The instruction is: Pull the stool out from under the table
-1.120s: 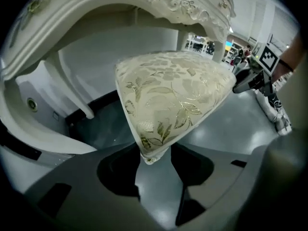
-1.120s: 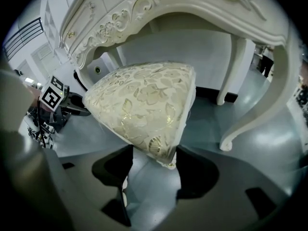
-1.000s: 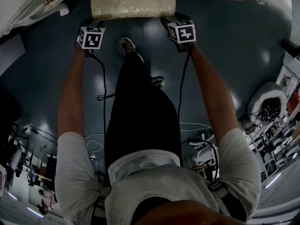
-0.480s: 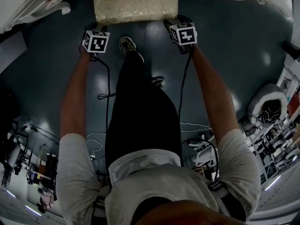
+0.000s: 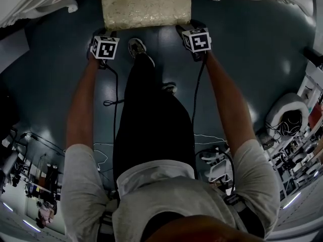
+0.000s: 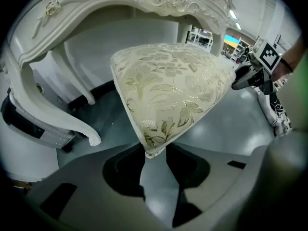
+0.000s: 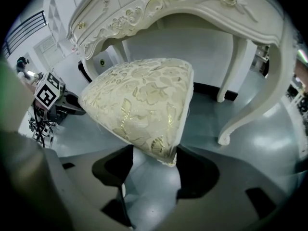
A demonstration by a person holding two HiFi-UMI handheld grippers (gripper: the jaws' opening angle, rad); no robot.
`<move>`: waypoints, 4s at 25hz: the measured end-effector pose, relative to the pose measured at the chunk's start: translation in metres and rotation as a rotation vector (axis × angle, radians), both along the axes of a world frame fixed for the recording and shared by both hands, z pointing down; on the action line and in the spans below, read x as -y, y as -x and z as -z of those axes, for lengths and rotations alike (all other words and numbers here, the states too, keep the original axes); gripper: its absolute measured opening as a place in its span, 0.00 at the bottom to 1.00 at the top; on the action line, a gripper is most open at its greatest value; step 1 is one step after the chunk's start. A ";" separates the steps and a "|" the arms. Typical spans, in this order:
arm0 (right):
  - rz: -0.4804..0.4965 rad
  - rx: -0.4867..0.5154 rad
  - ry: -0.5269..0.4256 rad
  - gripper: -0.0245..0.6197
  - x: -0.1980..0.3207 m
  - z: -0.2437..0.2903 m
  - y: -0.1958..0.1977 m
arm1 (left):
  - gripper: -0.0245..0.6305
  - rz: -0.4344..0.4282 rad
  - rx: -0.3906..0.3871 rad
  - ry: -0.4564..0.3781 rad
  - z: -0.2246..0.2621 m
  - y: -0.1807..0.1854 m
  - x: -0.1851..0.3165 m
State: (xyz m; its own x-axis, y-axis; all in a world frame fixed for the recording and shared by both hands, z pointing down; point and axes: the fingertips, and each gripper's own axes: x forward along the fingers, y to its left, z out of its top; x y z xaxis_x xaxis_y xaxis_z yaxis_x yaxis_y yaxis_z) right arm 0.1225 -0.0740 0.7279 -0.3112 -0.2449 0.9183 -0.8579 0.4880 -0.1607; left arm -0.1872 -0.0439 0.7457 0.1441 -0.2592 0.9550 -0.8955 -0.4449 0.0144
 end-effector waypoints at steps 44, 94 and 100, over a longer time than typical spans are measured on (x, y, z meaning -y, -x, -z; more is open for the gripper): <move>0.045 0.019 0.040 0.48 -0.064 0.005 -0.013 | 0.25 0.032 0.027 0.047 0.001 -0.009 -0.060; -0.006 -0.064 0.091 0.47 -0.191 -0.003 0.008 | 0.21 0.002 0.078 0.116 -0.005 0.012 -0.197; -0.006 -0.072 0.102 0.47 -0.215 -0.004 0.006 | 0.21 0.013 0.061 0.124 -0.007 0.009 -0.222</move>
